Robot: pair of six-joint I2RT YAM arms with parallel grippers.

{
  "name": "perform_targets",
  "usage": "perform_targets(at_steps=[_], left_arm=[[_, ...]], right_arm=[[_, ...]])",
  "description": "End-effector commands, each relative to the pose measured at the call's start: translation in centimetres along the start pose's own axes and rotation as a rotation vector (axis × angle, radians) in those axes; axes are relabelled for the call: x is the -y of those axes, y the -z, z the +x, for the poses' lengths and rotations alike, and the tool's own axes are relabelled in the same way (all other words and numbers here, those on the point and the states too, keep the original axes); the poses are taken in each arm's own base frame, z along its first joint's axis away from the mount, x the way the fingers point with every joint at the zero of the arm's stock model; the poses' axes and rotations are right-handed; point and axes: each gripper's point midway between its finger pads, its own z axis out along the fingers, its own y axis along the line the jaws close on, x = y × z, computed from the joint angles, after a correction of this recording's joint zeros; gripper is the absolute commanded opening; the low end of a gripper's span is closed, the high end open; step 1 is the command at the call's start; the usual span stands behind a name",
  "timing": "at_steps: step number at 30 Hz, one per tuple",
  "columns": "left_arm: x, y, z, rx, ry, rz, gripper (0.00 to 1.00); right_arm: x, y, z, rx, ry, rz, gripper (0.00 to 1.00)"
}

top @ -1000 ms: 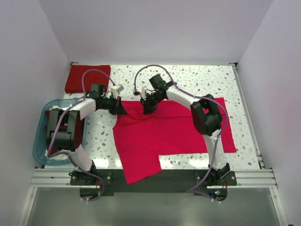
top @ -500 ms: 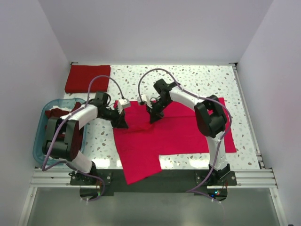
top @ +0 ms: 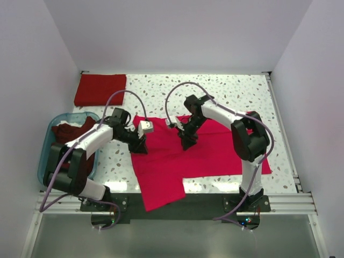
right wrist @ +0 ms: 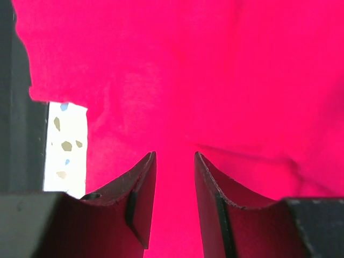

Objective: Fold and stack the t-shirts
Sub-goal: Fold the tshirt

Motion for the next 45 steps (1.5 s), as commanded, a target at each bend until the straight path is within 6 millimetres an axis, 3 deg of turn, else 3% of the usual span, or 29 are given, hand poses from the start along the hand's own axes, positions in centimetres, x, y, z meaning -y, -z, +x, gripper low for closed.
perform_targets(at_steps=[1,4,9,14,16,17,21,25,27,29,32,34,35,37,40,45], left_arm=[[-4.1,1.2,-4.3,0.105,0.074,-0.141,0.29],[-7.5,1.9,-6.1,0.141,0.181,-0.277,0.28],[-11.7,2.5,-8.4,0.209,0.339,-0.426,0.31],[-14.8,0.8,-5.4,0.086,0.485,-0.497,0.27],[-15.5,0.6,-4.4,0.06,0.511,-0.53,0.28],[-16.3,0.5,-3.1,0.017,0.538,-0.57,0.27],[-17.7,1.1,-0.1,-0.09,0.605,-0.643,0.23],[-19.8,2.4,3.3,-0.18,0.667,-0.721,0.2],[-21.6,3.4,3.4,-0.167,0.685,-0.737,0.19],[-22.8,3.2,3.9,-0.178,0.69,-0.733,0.19],[-25.4,3.8,2.1,-0.152,0.631,-0.747,0.21],[-26.5,3.4,2.0,-0.149,0.62,-0.73,0.23],[-27.6,3.9,0.7,-0.122,0.602,-0.733,0.23],[-28.1,3.2,0.9,-0.131,0.617,-0.697,0.24],[-29.3,3.4,-0.8,-0.082,0.596,-0.687,0.26],[-30.1,4.5,-4.4,0.003,0.52,-0.676,0.29]], right_arm=[[1.6,4.0,-2.4,0.113,-0.087,0.105,0.38],[4.2,7.7,-1.0,0.146,-0.215,0.223,0.38],[8.2,15.1,4.0,0.182,-0.455,0.481,0.34],[10.0,20.8,10.5,0.096,-0.599,0.728,0.32],[10.1,21.7,13.0,0.021,-0.645,0.794,0.32],[10.2,22.2,14.2,0.003,-0.664,0.821,0.31],[9.8,22.5,18.5,-0.131,-0.747,0.878,0.29],[10.2,23.0,21.3,-0.227,-0.785,0.959,0.28],[11.2,23.0,22.5,-0.258,-0.795,0.989,0.28],[12.2,22.8,23.3,-0.272,-0.81,0.996,0.28],[14.3,22.8,24.9,-0.313,-0.843,1.018,0.27],[15.7,23.2,25.8,-0.333,-0.864,1.043,0.27],[16.2,23.3,26.0,-0.338,-0.869,1.05,0.27],[17.6,24.1,26.2,-0.34,-0.875,1.082,0.27],[19.1,25.2,26.3,-0.337,-0.875,1.13,0.26],[20.0,27.4,24.0,-0.257,-0.847,1.176,0.31]])
